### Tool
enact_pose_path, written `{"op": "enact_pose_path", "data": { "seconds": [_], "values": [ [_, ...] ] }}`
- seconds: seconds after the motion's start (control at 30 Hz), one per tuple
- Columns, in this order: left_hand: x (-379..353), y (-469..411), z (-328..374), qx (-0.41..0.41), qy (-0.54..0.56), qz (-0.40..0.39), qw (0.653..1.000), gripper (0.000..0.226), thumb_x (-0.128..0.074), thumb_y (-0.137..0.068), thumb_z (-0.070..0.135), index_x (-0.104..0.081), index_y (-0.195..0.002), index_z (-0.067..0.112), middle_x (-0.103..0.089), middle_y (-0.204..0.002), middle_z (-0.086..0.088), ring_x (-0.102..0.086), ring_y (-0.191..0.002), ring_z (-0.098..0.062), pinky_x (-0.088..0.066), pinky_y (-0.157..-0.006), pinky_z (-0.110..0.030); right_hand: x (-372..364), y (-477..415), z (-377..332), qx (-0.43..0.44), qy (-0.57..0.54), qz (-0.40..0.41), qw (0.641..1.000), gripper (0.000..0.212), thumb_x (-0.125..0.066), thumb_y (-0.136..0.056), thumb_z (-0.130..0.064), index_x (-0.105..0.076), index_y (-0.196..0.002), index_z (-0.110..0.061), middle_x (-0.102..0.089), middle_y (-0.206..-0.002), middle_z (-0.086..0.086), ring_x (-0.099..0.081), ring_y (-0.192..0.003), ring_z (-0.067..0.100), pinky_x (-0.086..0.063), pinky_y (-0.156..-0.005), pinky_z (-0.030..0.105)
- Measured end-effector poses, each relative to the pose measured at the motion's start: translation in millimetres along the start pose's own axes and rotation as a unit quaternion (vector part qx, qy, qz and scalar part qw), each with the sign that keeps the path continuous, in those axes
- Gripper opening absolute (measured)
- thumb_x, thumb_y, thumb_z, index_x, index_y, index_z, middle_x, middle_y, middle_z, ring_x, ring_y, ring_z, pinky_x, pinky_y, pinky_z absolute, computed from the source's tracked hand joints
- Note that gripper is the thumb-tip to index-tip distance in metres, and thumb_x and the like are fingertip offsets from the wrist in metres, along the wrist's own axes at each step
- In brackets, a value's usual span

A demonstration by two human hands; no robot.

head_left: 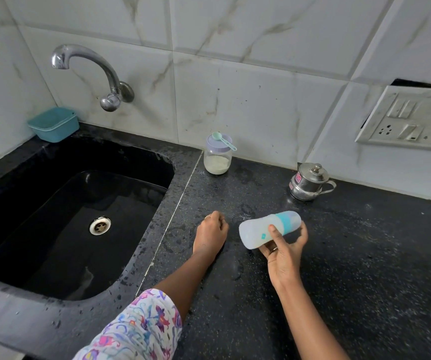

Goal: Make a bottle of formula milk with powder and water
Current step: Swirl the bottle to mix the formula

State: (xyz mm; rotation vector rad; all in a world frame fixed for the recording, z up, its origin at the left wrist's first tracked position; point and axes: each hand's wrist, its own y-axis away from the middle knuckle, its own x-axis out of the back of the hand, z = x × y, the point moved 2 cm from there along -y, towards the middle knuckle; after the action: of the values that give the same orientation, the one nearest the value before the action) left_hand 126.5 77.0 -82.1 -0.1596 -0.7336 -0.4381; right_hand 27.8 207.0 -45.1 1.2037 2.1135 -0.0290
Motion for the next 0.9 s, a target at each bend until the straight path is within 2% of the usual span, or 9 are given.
{"op": "enact_pose_path", "data": {
  "seconds": [0.07,0.2,0.3,0.43,0.6,0.73,0.8,0.9],
  "values": [
    [0.3,0.0,0.1,-0.001,0.000,0.000,1.000,0.010,-0.049,-0.091,0.018,-0.053,-0.087,0.010,-0.059,-0.081,-0.005,-0.056,-0.073,-0.023,-0.046,-0.067,-0.037,-1.0,1.7,-2.2,0.005,0.016,-0.006,1.000,0.076,-0.061,-0.083,0.005,-0.029,-0.135,-0.040,-0.063,-0.105,-0.001,-0.063,-0.097,0.018,-0.058,-0.068,0.040],
    [0.5,-0.2,-0.4,-0.001,-0.002,-0.001,1.000,0.010,-0.049,-0.092,0.018,-0.053,-0.087,0.010,-0.058,-0.081,-0.004,-0.055,-0.072,-0.022,-0.046,-0.065,-0.036,-0.3,-0.5,-1.2,0.002,-0.026,0.015,1.000,0.078,-0.061,-0.082,0.004,-0.028,-0.135,-0.043,-0.059,-0.115,0.001,-0.061,-0.105,0.020,-0.059,-0.070,0.042],
    [0.4,0.2,-0.3,0.001,-0.002,-0.002,1.000,0.010,-0.049,-0.091,0.018,-0.053,-0.087,0.011,-0.058,-0.081,-0.003,-0.054,-0.072,-0.021,-0.045,-0.065,-0.035,-2.0,1.8,-1.9,0.002,0.030,-0.018,0.999,0.084,-0.061,-0.080,0.009,-0.028,-0.137,-0.044,-0.065,-0.104,0.001,-0.064,-0.097,0.018,-0.057,-0.070,0.042],
    [0.7,0.1,0.6,0.001,0.000,-0.002,1.000,0.010,-0.049,-0.092,0.018,-0.053,-0.088,0.011,-0.058,-0.082,-0.003,-0.056,-0.073,-0.021,-0.046,-0.067,-0.036,-1.1,2.2,-2.4,0.006,-0.007,0.001,1.000,0.082,-0.061,-0.080,0.007,-0.029,-0.135,-0.044,-0.061,-0.111,0.000,-0.060,-0.107,0.022,-0.058,-0.074,0.045],
    [0.5,0.5,-0.1,0.004,0.000,0.000,1.000,0.009,-0.049,-0.091,0.018,-0.053,-0.086,0.011,-0.057,-0.080,-0.002,-0.054,-0.071,-0.021,-0.043,-0.063,-0.033,-4.4,7.6,-4.6,0.014,0.071,-0.048,0.996,0.088,-0.060,-0.077,0.016,-0.031,-0.134,-0.045,-0.070,-0.097,0.003,-0.067,-0.092,0.018,-0.055,-0.075,0.046],
    [1.1,0.8,0.8,0.002,-0.004,-0.001,1.000,0.011,-0.048,-0.091,0.018,-0.054,-0.090,0.009,-0.060,-0.086,-0.006,-0.055,-0.075,-0.023,-0.045,-0.068,-0.036,-3.0,3.8,-2.7,0.009,0.009,-0.014,1.000,0.082,-0.059,-0.081,0.010,-0.029,-0.138,-0.042,-0.068,-0.099,-0.004,-0.065,-0.097,0.018,-0.058,-0.071,0.044],
    [1.0,0.7,0.3,0.002,-0.006,-0.001,1.000,0.011,-0.048,-0.091,0.018,-0.054,-0.090,0.009,-0.060,-0.086,-0.006,-0.056,-0.076,-0.023,-0.045,-0.069,-0.036,-2.8,3.5,-3.1,0.010,0.040,-0.028,0.999,0.084,-0.060,-0.080,0.012,-0.029,-0.137,-0.043,-0.067,-0.101,0.000,-0.065,-0.095,0.018,-0.057,-0.069,0.043],
    [0.5,0.2,-0.1,0.001,-0.009,0.001,1.000,0.011,-0.048,-0.091,0.018,-0.054,-0.090,0.009,-0.061,-0.086,-0.006,-0.055,-0.075,-0.022,-0.045,-0.069,-0.036,-3.9,4.7,-7.2,0.012,0.067,-0.042,0.997,0.088,-0.060,-0.077,0.016,-0.031,-0.136,-0.042,-0.068,-0.100,0.005,-0.066,-0.093,0.019,-0.056,-0.075,0.047]
  ]
}}
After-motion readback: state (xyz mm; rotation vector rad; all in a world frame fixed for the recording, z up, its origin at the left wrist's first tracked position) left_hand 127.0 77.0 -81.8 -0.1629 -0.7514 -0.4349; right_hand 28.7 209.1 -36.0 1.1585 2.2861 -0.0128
